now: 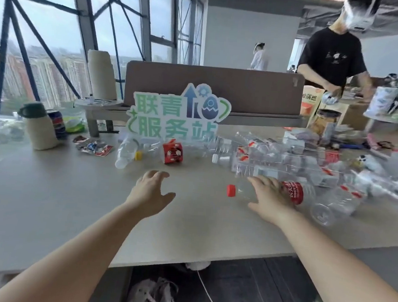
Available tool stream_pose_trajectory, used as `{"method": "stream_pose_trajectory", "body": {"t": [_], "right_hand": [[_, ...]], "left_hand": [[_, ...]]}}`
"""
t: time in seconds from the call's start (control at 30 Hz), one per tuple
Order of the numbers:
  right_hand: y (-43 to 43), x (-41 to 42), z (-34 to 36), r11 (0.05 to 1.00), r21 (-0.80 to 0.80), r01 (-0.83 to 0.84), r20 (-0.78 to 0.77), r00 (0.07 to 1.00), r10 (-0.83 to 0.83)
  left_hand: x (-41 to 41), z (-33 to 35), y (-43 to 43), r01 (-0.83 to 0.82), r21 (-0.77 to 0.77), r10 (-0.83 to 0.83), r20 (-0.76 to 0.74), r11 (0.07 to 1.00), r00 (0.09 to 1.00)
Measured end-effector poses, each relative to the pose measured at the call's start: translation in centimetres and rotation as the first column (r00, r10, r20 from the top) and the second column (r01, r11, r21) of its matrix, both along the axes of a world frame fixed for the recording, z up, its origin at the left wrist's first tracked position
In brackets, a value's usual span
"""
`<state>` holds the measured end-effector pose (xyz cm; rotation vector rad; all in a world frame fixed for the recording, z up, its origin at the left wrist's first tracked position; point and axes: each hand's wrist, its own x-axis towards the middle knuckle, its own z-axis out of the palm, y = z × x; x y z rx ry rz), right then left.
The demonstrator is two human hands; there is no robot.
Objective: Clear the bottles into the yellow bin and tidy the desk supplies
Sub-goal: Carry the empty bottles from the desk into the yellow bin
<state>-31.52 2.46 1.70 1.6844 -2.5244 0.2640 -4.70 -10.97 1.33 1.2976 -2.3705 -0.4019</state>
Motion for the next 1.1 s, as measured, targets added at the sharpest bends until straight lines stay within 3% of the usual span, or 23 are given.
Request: {"method": "stream_pose_trajectory", "body": {"t": [0.23, 0.5, 0.87, 1.1], "right_hand": [[-0.9, 3.2, 0.7, 0.987, -0.047, -0.155, -0.043, 0.987, 0.153], [-4.7, 10.3, -0.2, 0.894, -0.232, -0.384, -0.099, 0.923, 0.371], [-13.6, 11.4, -3.1, 0.801, -0.328, -0.502, -0.296, 0.859, 0.418], [-15.4, 10.4, -3.7, 0.774, -0.343, -0.532, -0.290, 0.844, 0.452]], "left_hand": [[2.1, 0.0, -0.2, -0.073, 0.021, 0.074, -0.039, 0.997, 0.997], [8.1, -0.6, -1.7, -0.355, 0.097, 0.366, -0.140, 0.930, 0.920], [5.2, -2.3, -12.9, -0.407, 0.131, 0.427, -0.245, 0.904, 0.870], [4.6, -4.0, -15.6, -0.461, 0.157, 0.486, -0.345, 0.873, 0.803]]}}
